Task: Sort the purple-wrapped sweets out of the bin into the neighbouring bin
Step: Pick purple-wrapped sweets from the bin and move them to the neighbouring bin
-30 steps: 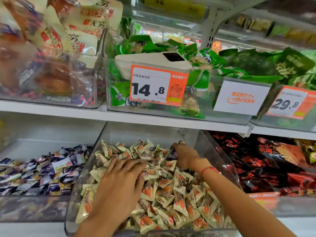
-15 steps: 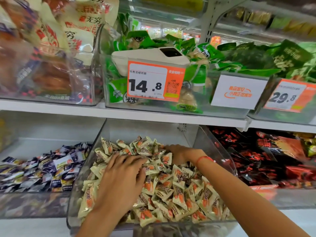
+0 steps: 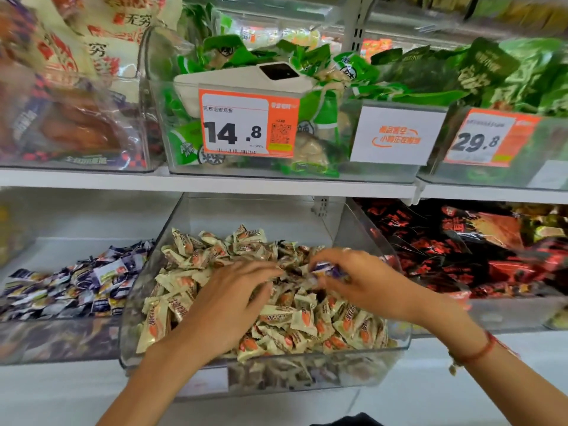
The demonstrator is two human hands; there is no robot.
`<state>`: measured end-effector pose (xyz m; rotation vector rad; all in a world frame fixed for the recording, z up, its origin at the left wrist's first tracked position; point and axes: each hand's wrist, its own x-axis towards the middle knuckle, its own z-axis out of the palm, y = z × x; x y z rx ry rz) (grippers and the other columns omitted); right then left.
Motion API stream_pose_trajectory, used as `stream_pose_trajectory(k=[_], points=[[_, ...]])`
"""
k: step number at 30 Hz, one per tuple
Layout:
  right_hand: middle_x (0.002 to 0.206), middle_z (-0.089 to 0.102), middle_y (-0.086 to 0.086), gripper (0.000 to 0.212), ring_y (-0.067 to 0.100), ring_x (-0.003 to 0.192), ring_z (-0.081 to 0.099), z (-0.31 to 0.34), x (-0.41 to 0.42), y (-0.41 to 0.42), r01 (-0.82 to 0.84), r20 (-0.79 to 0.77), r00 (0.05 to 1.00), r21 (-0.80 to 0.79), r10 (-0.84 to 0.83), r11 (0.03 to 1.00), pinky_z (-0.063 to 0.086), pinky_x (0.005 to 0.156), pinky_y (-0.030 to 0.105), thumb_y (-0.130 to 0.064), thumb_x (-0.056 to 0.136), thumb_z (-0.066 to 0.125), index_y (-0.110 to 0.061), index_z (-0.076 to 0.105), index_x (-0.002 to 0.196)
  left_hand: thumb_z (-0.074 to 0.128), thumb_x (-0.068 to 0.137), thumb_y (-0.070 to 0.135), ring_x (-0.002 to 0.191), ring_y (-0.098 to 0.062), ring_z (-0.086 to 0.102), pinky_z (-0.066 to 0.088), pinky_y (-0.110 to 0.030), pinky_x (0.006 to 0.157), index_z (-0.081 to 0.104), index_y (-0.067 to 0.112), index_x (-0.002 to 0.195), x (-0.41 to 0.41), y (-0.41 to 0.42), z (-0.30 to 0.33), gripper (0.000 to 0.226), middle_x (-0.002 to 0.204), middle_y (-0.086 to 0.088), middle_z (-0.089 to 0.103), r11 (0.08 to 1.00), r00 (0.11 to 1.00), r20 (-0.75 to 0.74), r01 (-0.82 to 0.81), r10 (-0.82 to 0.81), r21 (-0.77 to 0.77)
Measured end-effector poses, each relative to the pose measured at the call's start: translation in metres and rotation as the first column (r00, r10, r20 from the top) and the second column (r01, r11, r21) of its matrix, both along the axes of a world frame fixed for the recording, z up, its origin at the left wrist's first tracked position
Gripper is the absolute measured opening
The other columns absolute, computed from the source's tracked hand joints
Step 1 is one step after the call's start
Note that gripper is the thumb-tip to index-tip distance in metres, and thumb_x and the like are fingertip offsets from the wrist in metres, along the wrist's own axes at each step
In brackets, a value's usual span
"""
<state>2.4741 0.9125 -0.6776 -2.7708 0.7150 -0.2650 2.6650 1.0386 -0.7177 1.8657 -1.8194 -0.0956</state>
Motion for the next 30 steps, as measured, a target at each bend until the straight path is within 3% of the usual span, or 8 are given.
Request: stream_pose_trajectory(k=[3,6,11,16,18,20,24,30], points=[[0.092,0.058,-0.012,0.024,0.006,0.074,0.054,-0.009,-0.023,-0.007,0.135,0.177,0.977,-0.062,-0.122,0.989,0.044,0.066,0.026,-0.03,0.097,0.052,-0.029,0.054,0.12,0.031,0.1,0.039,0.117,0.014,0.027,0.012,-0.025,0.116,0.045,0.046,0.131,0.0,0.002,0.0,0.034,0.132,0.032,0.039,0.998,0.997,0.069,0.042,-0.045,0.055],[0.105,0.061,-0.01,0.024,0.003,0.09,0.055,-0.021,-0.031,-0.017,0.183,0.429,0.892,-0.057,-0.142,0.981,0.046,0.075,0.023,-0.023,0.094,0.057,-0.023,0.059,0.118,0.039,0.099,0.038,0.118,0.007,0.042,0.02,-0.024,0.11,0.051,0.04,0.128,-0.001,-0.004,0.003,0.032,0.128,0.027,0.048,0.999,0.994,0.105,-0.037,0.04,-0.03],[0.105,0.066,-0.006,0.023,0.022,0.086,0.063,-0.034,-0.028,-0.02,0.194,0.666,0.703,0.157,-0.249,0.968,0.052,0.073,0.032,-0.015,0.092,0.062,-0.02,0.063,0.114,0.053,0.095,0.029,0.111,-0.009,0.059,0.039,-0.03,0.103,0.059,0.032,0.123,0.001,-0.034,0.003,0.029,0.124,0.011,0.062,0.975,0.952,0.221,-0.189,0.21,-0.113],[0.106,0.066,-0.004,0.023,0.008,0.089,0.063,-0.037,-0.027,-0.019,0.082,0.783,0.548,0.299,-0.294,0.951,0.047,0.076,0.015,-0.009,0.092,0.061,-0.02,0.062,0.112,0.052,0.096,0.03,0.088,-0.006,0.064,0.041,-0.02,0.067,0.059,0.035,0.122,-0.009,-0.069,0.023,0.027,0.118,0.013,0.064,0.986,0.966,0.205,-0.14,0.155,-0.087],[0.108,0.064,-0.001,0.024,0.009,0.089,0.063,-0.038,-0.027,-0.021,0.072,0.777,0.555,0.311,-0.297,0.948,0.049,0.075,0.017,-0.009,0.092,0.06,-0.019,0.061,0.114,0.053,0.096,0.029,0.091,-0.01,0.064,0.041,-0.022,0.067,0.058,0.033,0.124,-0.012,-0.088,0.025,0.028,0.119,0.009,0.065,0.988,0.967,0.201,-0.155,0.154,-0.014],[0.108,0.063,-0.006,0.024,0.012,0.083,0.062,-0.039,-0.027,-0.022,0.115,0.754,0.586,0.284,-0.296,0.952,0.051,0.071,0.025,-0.012,0.094,0.059,-0.021,0.06,0.116,0.054,0.096,0.028,0.108,-0.016,0.059,0.045,-0.03,0.084,0.053,0.033,0.129,-0.009,-0.107,0.018,0.034,0.128,0.004,0.06,0.975,0.955,0.262,-0.179,0.14,0.131],[0.106,0.063,-0.009,0.026,0.012,0.069,0.056,-0.044,-0.026,-0.023,0.289,0.659,0.713,0.036,-0.24,0.957,0.048,0.063,0.027,-0.017,0.094,0.06,-0.023,0.06,0.119,0.053,0.095,0.024,0.123,-0.022,0.05,0.039,-0.038,0.105,0.05,0.032,0.134,-0.002,-0.121,-0.006,0.04,0.141,0.0,0.049,0.882,0.954,0.277,-0.034,-0.112,0.471],[0.101,0.058,-0.002,0.029,0.008,0.063,0.046,-0.042,-0.023,-0.018,0.315,0.509,0.835,-0.13,-0.209,0.94,0.041,0.058,0.027,-0.013,0.094,0.059,-0.022,0.059,0.121,0.047,0.097,0.006,0.119,-0.001,0.052,0.042,-0.027,0.104,0.054,0.028,0.131,0.011,-0.086,0.004,0.041,0.134,0.008,0.055,0.833,0.962,-0.109,0.272,-0.251,0.482]])
